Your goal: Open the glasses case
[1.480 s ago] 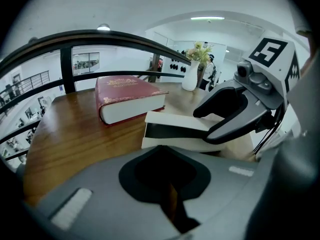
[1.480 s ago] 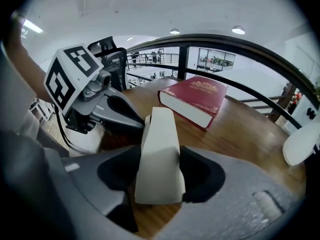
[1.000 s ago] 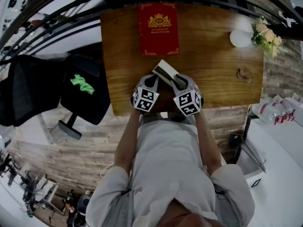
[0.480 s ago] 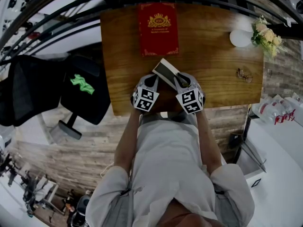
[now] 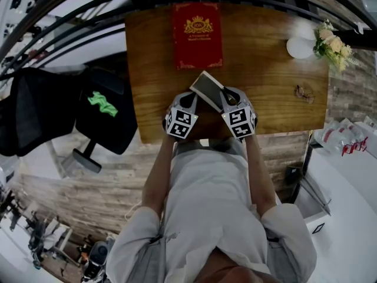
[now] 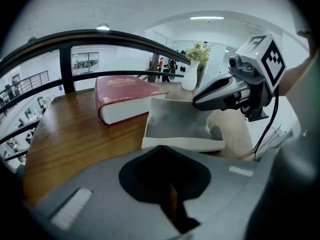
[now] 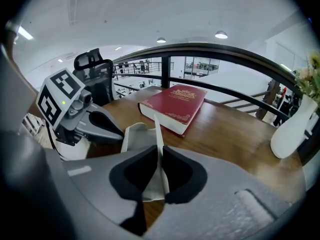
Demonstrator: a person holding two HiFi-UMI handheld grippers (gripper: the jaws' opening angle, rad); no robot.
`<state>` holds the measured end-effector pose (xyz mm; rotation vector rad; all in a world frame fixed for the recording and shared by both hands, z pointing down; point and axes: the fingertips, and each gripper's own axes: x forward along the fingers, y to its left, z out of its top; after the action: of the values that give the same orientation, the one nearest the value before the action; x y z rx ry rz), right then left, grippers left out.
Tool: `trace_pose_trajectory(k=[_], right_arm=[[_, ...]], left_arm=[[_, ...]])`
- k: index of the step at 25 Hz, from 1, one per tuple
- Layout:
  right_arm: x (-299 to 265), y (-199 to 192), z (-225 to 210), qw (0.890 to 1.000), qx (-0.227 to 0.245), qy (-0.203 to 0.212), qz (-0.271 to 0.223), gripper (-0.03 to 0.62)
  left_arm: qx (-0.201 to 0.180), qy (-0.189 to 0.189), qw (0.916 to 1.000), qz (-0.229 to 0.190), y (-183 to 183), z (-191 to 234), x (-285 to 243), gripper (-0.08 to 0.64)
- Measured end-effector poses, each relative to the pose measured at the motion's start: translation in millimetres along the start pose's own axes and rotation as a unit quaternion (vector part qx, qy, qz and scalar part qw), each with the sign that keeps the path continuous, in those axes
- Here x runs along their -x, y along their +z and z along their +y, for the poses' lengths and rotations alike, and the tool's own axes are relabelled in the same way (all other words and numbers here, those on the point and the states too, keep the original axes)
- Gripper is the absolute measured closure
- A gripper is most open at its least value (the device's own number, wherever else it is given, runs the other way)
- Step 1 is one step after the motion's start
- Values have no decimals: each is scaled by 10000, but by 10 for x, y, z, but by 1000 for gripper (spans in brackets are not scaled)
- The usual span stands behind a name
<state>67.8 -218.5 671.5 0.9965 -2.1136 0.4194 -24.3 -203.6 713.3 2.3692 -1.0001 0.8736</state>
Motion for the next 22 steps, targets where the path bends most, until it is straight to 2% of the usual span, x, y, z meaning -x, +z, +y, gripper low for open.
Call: trace_pose_trajectory(k=[10, 22], right_arm=[[-36, -3, -121, 10000, -46, -24, -46, 563], [-100, -12, -262, 9999, -95, -3, -91, 565]], left_arm=[[5, 45, 9999, 94, -27, 10, 8, 540], [187, 124, 9997, -42, 5, 35, 3, 540]])
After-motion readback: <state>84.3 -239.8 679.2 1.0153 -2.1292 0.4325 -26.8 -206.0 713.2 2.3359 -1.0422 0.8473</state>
